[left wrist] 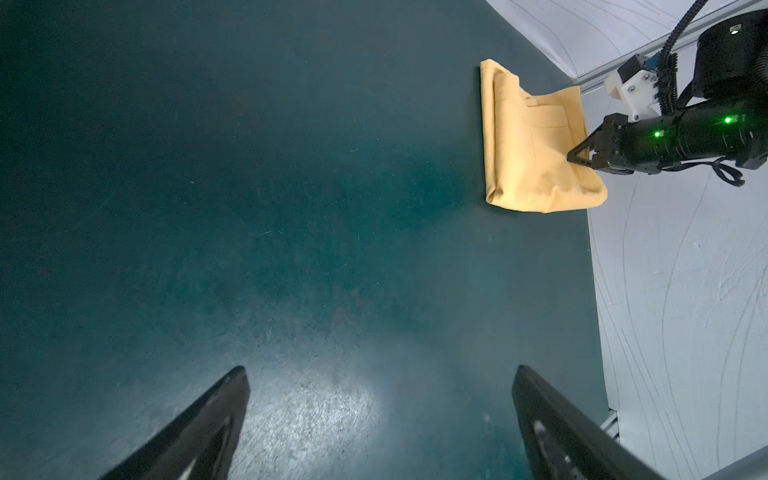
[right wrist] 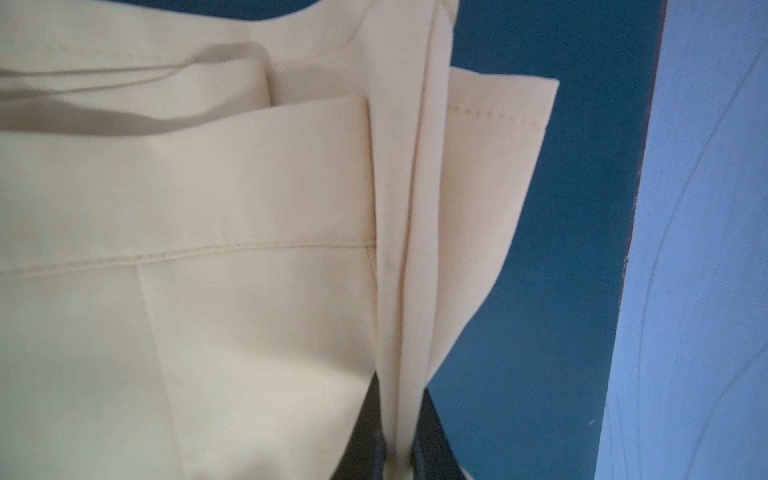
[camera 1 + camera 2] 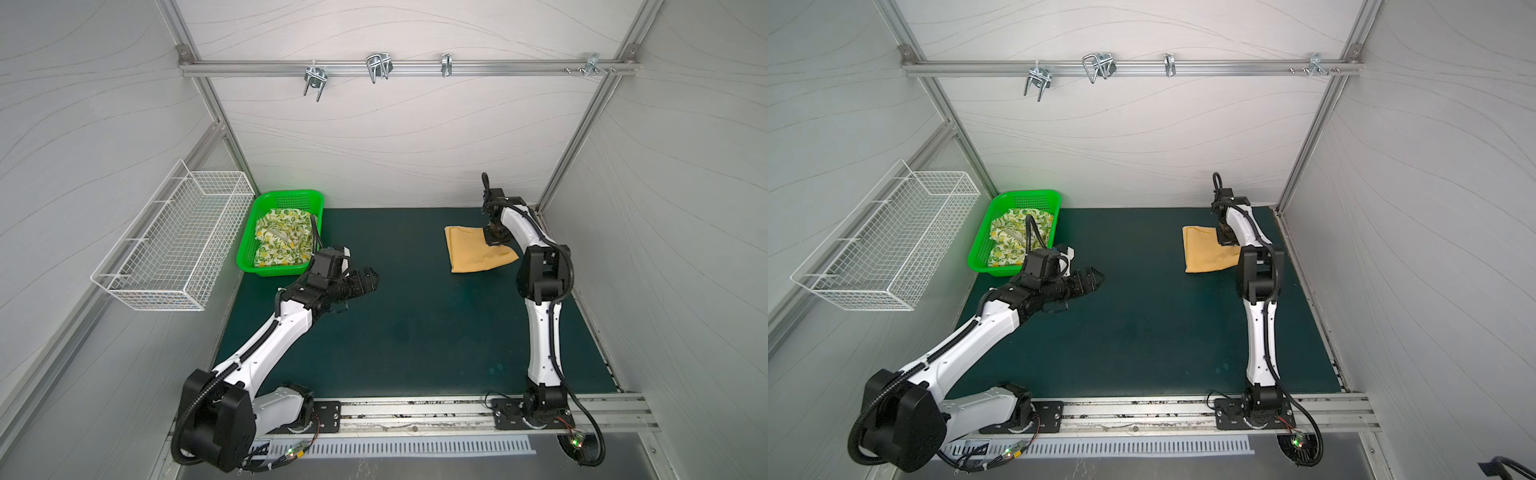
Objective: Fold and stack the skirts
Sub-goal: 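Drag the folded skirt with the right gripper farther from the robot, then release the tan skirt with the right gripper and lift it away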
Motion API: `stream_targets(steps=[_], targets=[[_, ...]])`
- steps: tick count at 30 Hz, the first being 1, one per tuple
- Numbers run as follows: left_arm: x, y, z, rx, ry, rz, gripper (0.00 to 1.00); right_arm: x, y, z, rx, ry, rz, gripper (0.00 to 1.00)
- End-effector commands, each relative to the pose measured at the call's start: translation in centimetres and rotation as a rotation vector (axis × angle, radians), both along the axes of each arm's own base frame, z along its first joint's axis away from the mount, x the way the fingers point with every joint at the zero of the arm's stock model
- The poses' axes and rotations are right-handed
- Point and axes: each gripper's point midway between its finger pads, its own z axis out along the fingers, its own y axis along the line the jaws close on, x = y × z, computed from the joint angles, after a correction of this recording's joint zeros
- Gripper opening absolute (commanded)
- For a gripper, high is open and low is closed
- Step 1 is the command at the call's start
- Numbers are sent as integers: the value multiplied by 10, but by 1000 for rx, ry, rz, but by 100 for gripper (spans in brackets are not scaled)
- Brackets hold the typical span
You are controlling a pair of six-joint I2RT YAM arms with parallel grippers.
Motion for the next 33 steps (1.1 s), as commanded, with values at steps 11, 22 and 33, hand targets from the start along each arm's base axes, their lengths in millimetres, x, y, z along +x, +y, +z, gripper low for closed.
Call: stream_targets(steps=[11,22,33], targets=[[16,-6,-30,1,42,-5,99,39,-46,-2,-65,-68,-12,24],[30,-2,2,8,-2,42,99,35,11,103,248,-378,-44,99],[56,49,55,237,-62,265,99,-46,159,164,663,-429,151,99]])
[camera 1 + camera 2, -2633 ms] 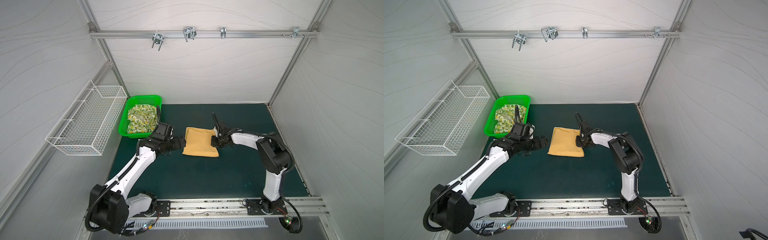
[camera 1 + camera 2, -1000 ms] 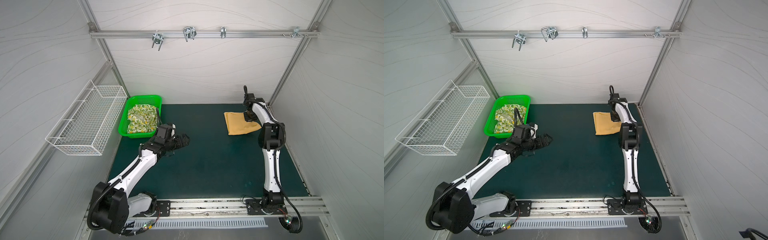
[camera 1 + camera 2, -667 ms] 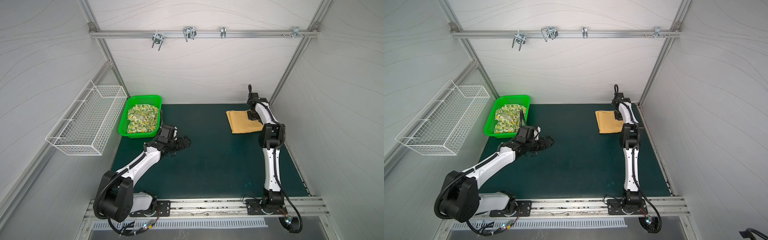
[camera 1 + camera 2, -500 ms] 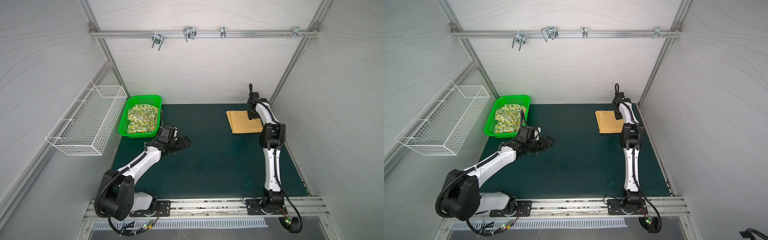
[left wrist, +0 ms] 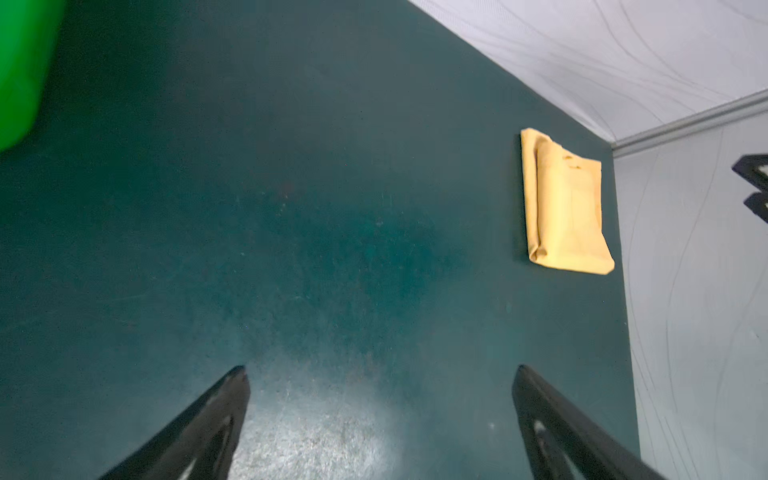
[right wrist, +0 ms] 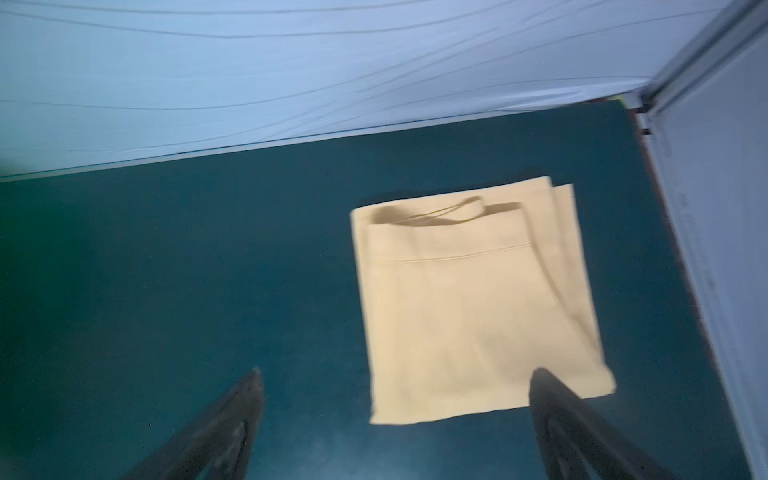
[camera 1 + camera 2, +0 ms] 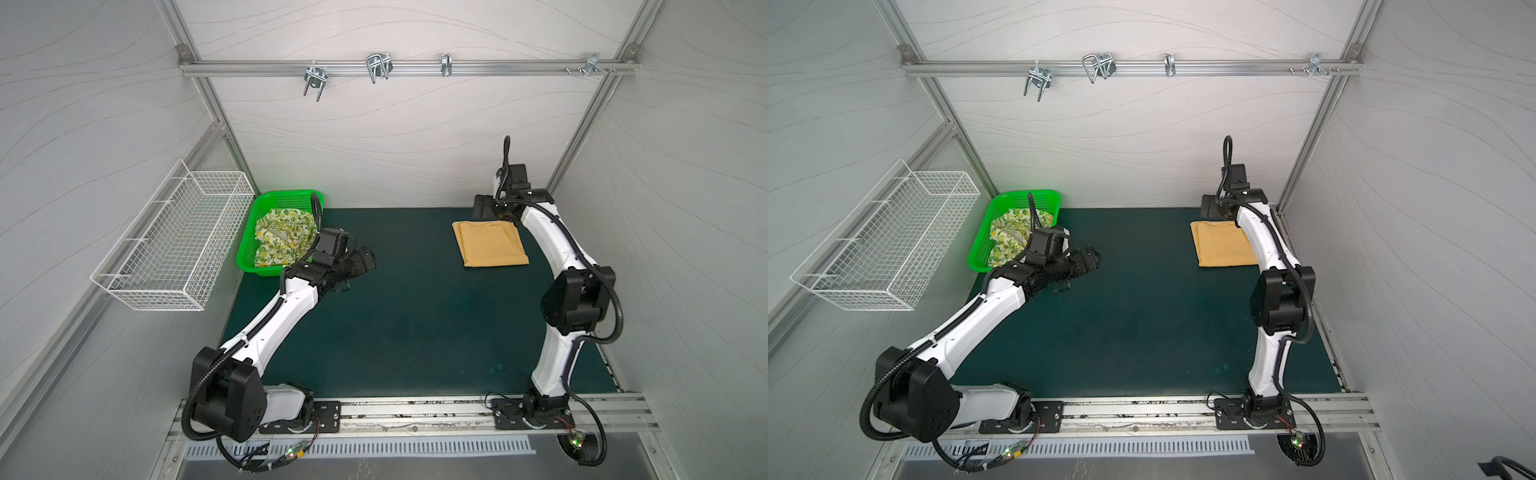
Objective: Fold and stack the skirts
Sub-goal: 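Release the tan skirt with the right gripper and lift it away, then reach the left gripper into the green basket and grasp the lemon-print skirt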
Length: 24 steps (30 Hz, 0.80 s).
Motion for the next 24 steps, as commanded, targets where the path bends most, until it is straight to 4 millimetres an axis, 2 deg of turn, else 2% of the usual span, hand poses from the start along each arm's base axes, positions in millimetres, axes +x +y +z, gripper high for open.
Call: stream_targets(steps=[1,3,6,8,15,19,24], targets=[[10,29,16,120,-19,111,99,-26,51,-4,148,16,108,99],[18,40,21,126,-17,159,99,-44,76,1,202,11,180,99],[35,58,22,79,2,218,99,-68,100,4,289,29,259,99],[48,71,22,86,13,249,99,-83,108,5,333,41,296,99],[97,125,13,166,35,357,99,-132,124,11,363,4,389,99],[123,153,10,175,54,404,98,-153,128,12,379,-5,410,99],[151,187,-8,200,115,435,96,-176,138,14,420,-8,455,99]])
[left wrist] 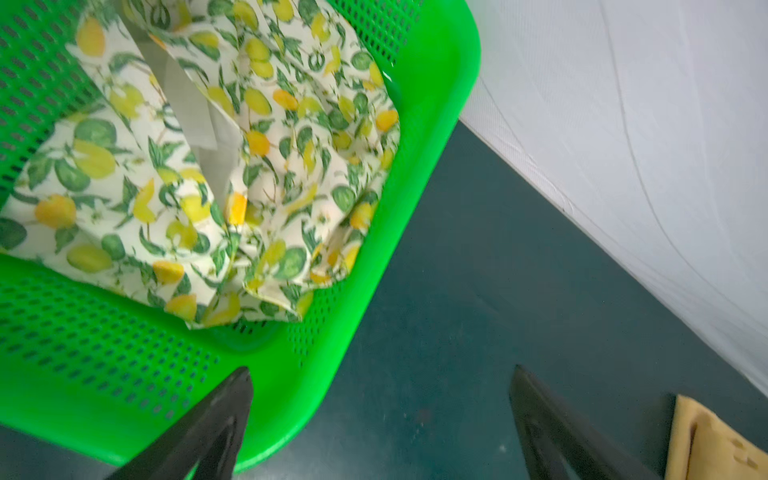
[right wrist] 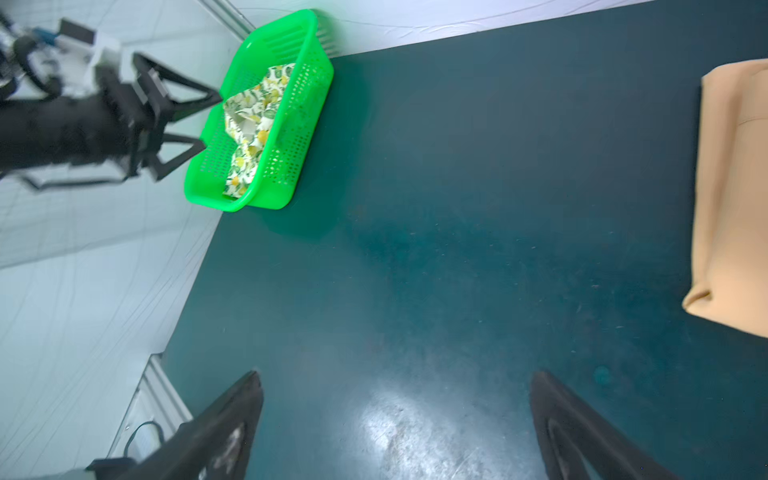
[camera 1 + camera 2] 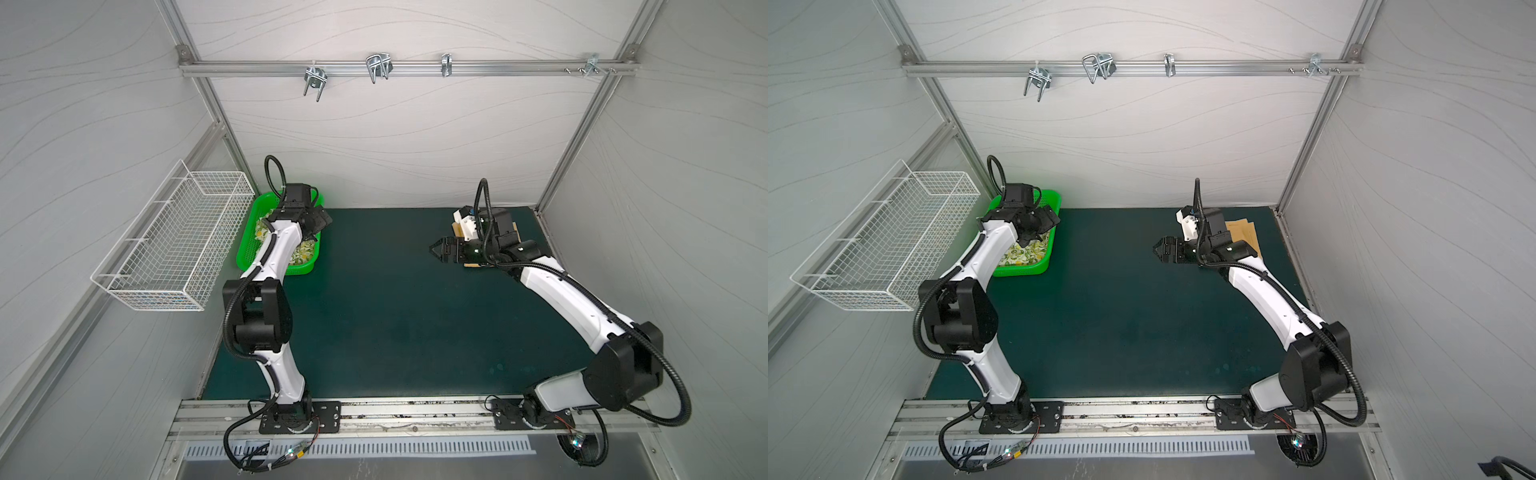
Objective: Fold and stack the skirts
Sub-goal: 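Reach the left gripper into the green basket and grasp the lemon-print skirt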
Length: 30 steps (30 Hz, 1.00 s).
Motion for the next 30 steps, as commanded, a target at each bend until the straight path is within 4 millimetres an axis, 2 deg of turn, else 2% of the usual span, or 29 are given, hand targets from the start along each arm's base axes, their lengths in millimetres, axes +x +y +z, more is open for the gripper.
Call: stream_targets(steps=[1,3,7,15,20,27,30], targets=[[13,23,-4,52,41,12,96,-13,11,10,48,-25,41,99],[24,32,-9,65,57,15,96,-18,16,8,46,-19,55,99],[38,47,-34,36,104,45,96,-24,19,4,55,-5,65,99],[59,46,-84,3,229,11,96,-25,24,-10,71,36,73,99],[59,48,-113,6,311,9,98,-28,28,-19,91,71,89,99],[48,51,-137,23,406,5,98,-28,33,-28,99,97,105,99],[43,52,-143,33,437,0,92,-26,35,-29,102,101,105,99]])
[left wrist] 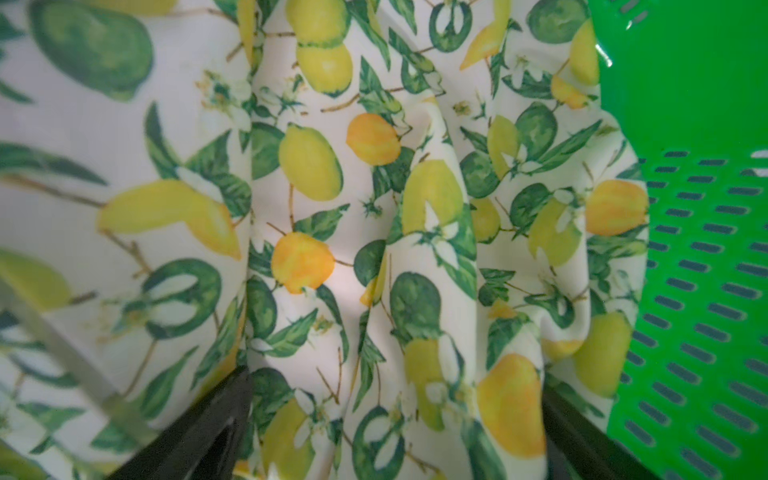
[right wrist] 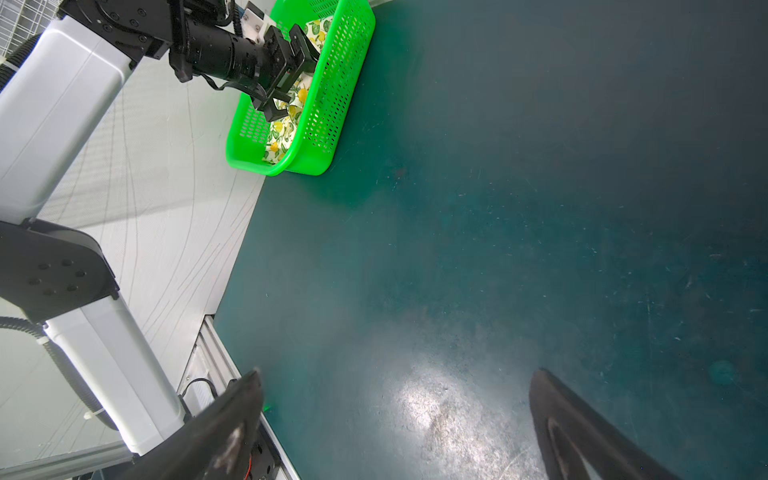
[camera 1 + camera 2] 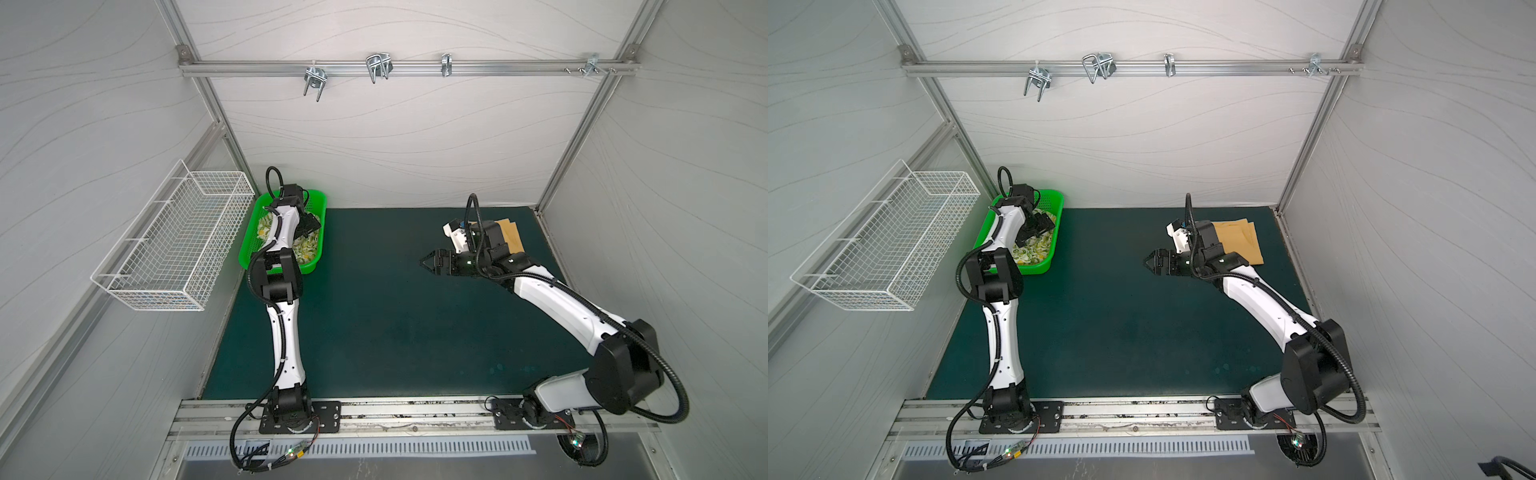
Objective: Fold and stack the skirts
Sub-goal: 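Reach the left gripper into the green basket and grasp the lemon-print skirt, then lift the lemon-print skirt out with the left gripper and lay it on the table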
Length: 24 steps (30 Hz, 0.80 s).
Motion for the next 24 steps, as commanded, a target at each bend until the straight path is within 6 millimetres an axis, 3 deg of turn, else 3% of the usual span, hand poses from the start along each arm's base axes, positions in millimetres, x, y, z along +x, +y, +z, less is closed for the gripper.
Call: stream_targets(steps=[1,7,9,12,18,24], targets=[[-17,-6,-19,8,111,-44,86,-2,7,-4,22,14,25,99],[-22,-8,-22,9,143,-85,51,-4,10,-4,32,26,33,99],[-23,-10,-20,6,143,-93,26,-5,11,-2,35,23,34,99],[-23,-13,-17,-10,138,-107,3,-7,14,1,36,21,43,99],[-24,-21,12,-37,78,-134,0,-12,13,6,22,1,51,99],[-25,-41,68,-30,-70,-196,0,-17,11,15,34,-23,50,99]])
